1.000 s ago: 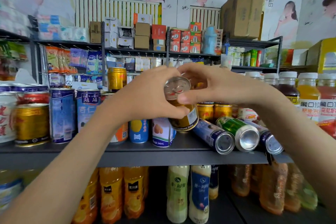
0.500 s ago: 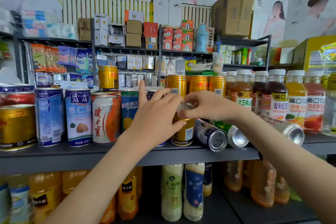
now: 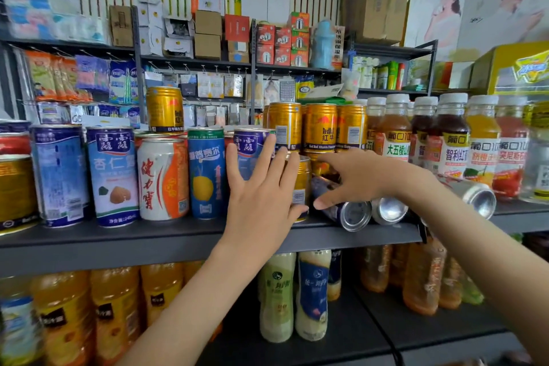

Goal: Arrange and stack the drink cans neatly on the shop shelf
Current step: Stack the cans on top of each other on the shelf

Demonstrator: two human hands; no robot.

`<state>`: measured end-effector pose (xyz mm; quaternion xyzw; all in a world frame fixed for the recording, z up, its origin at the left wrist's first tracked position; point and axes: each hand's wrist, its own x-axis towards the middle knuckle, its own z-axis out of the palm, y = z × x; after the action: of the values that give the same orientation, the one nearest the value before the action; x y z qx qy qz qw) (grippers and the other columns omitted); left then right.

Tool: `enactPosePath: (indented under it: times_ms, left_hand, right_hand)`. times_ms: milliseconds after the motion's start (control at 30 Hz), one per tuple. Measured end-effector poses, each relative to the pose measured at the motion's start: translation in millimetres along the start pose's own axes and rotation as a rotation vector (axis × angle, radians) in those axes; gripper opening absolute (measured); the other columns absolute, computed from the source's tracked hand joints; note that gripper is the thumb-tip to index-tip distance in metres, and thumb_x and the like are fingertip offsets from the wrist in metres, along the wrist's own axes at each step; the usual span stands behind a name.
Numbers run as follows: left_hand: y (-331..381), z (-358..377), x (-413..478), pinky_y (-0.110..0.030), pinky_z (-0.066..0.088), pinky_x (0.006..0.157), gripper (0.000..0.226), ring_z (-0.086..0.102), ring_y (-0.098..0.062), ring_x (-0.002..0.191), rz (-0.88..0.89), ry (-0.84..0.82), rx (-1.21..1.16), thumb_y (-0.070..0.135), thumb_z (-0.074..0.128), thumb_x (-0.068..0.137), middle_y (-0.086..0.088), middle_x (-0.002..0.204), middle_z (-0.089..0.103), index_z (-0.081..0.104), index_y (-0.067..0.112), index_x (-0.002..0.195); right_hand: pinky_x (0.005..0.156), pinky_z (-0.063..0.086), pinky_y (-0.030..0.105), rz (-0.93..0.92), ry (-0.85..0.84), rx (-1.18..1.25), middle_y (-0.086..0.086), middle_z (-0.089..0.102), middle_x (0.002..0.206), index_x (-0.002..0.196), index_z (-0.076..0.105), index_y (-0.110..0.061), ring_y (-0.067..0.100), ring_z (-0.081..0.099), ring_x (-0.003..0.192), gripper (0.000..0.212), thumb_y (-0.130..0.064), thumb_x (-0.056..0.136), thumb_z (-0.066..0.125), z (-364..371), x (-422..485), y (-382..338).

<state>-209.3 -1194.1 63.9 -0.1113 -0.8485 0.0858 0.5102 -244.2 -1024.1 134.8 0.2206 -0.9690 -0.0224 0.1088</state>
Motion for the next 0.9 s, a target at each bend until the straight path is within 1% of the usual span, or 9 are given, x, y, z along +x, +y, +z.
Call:
enactPosePath:
  times_ms: [67,200,333,467,600,667,733,800,900]
  left_hand:
    - [4,7,-4,-0.059,-0.009,0.108,0.075,0.036,-0.03,0.137,-0.016,0.038,-0.014,0.049,0.072,0.071,-0.01,0.135,0.054,0.052,0.01,0.132]
    - [4,22,-11,-0.056,0.009,0.113,0.076,0.036,-0.029,0.136,-0.015,0.084,-0.114,0.04,0.074,0.075,-0.011,0.139,0.049,0.044,0.008,0.137]
    - [4,25,-13,-0.054,0.012,0.113,0.074,0.037,-0.029,0.136,-0.005,0.105,-0.136,0.037,0.072,0.076,-0.012,0.139,0.049,0.044,0.007,0.138]
    - [1,24,-14,-0.053,0.015,0.113,0.072,0.038,-0.028,0.135,0.004,0.107,-0.158,0.038,0.069,0.078,-0.011,0.139,0.049,0.045,0.008,0.138]
    - [0,25,-14,-0.054,0.015,0.113,0.073,0.037,-0.027,0.136,0.011,0.108,-0.165,0.039,0.068,0.079,-0.011,0.14,0.048,0.043,0.008,0.139]
    - [0,25,-14,-0.054,0.015,0.113,0.073,0.037,-0.027,0.136,0.014,0.103,-0.175,0.039,0.068,0.079,-0.011,0.14,0.048,0.042,0.007,0.14]
    - [0,25,-14,-0.054,0.015,0.113,0.073,0.037,-0.027,0.136,0.015,0.101,-0.202,0.039,0.068,0.079,-0.012,0.14,0.048,0.041,0.007,0.139]
    - [0,26,-15,-0.055,0.014,0.113,0.071,0.036,-0.028,0.137,0.013,0.112,-0.237,0.037,0.068,0.08,-0.012,0.141,0.047,0.042,0.007,0.139]
    - [2,25,-17,-0.054,0.012,0.113,0.055,0.036,-0.026,0.136,-0.025,0.17,-0.318,0.033,0.061,0.084,-0.009,0.14,0.048,0.05,0.012,0.133]
  right_hand:
    - [0.096,0.036,0.041,0.045,-0.028,-0.105,0.0,0.058,0.121,0.131,0.044,-0.019,0.024,0.052,0.107,0.075,-0.071,0.078,0.053,6,-3,-1]
    - [0.098,0.023,0.044,0.05,-0.037,-0.197,-0.003,0.052,0.107,0.14,0.033,-0.021,0.024,0.048,0.11,0.077,-0.067,0.081,0.051,14,-5,-10]
    - [0.096,0.024,0.043,0.046,0.043,-0.161,-0.007,0.049,0.088,0.135,0.035,-0.021,0.022,0.047,0.093,0.065,-0.049,0.082,0.059,22,0,-15]
    - [0.094,0.029,0.042,0.088,0.109,-0.092,-0.004,0.055,0.094,0.114,0.049,-0.019,0.024,0.054,0.098,0.046,-0.043,0.078,0.063,28,4,-17]
    - [0.091,0.032,0.041,0.119,0.178,-0.091,-0.006,0.051,0.081,0.097,0.05,-0.017,0.021,0.051,0.087,0.032,-0.039,0.077,0.063,21,2,-19]
    - [0.086,0.034,0.039,0.129,0.234,-0.063,-0.003,0.053,0.085,0.1,0.053,-0.015,0.022,0.051,0.086,0.035,-0.038,0.076,0.065,13,1,-17]
    - [0.08,0.043,0.035,0.132,0.299,0.012,0.001,0.055,0.09,0.108,0.054,-0.012,0.023,0.053,0.085,0.042,-0.035,0.075,0.066,4,-4,-15]
    - [0.076,0.048,0.037,0.133,0.398,0.089,0.008,0.057,0.097,0.115,0.053,-0.007,0.025,0.054,0.088,0.049,-0.03,0.075,0.067,-5,-12,-13]
    - [0.068,0.04,0.031,0.145,0.617,0.292,0.01,0.054,0.104,0.129,0.048,-0.008,0.024,0.05,0.092,0.055,-0.021,0.079,0.067,-12,-23,-9]
